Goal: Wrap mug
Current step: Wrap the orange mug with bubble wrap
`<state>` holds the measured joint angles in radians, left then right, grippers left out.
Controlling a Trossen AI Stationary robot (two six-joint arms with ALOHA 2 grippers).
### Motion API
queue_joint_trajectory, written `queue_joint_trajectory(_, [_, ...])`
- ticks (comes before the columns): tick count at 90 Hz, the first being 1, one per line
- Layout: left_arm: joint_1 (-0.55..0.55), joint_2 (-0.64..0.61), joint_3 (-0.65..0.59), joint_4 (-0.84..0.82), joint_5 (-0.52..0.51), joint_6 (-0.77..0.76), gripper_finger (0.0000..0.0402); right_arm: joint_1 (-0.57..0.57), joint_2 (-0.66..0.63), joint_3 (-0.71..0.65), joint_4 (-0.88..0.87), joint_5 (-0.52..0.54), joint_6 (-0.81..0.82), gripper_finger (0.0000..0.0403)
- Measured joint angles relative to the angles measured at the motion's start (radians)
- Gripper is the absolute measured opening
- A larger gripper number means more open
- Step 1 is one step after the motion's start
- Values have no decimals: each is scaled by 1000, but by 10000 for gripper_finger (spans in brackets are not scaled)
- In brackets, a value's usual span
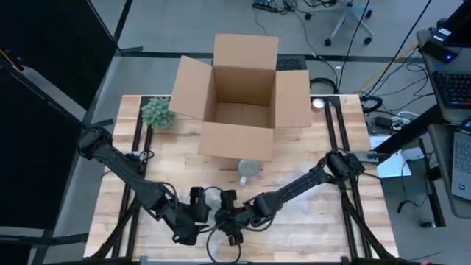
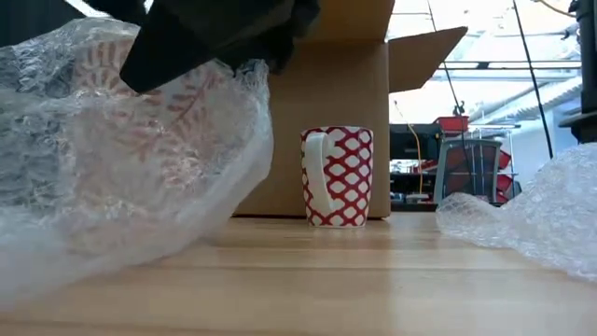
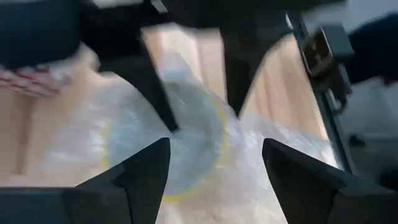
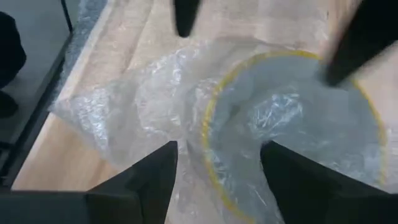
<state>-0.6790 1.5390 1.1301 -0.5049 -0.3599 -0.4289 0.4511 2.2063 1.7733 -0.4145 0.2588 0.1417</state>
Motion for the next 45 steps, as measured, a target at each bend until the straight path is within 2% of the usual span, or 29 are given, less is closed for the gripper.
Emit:
queue_joint_trajectory(9, [17, 11, -13, 29, 23, 20, 244, 0, 0, 0, 1, 2, -1, 217])
queue_joint_trajectory(26, [52, 61, -110, 155, 181, 19, 245, 0, 0, 0, 11, 3, -7, 217])
queue_joint_trajectory(45, [78, 79, -175, 257, 215, 26, 244, -7, -2, 2, 14, 9, -9, 217])
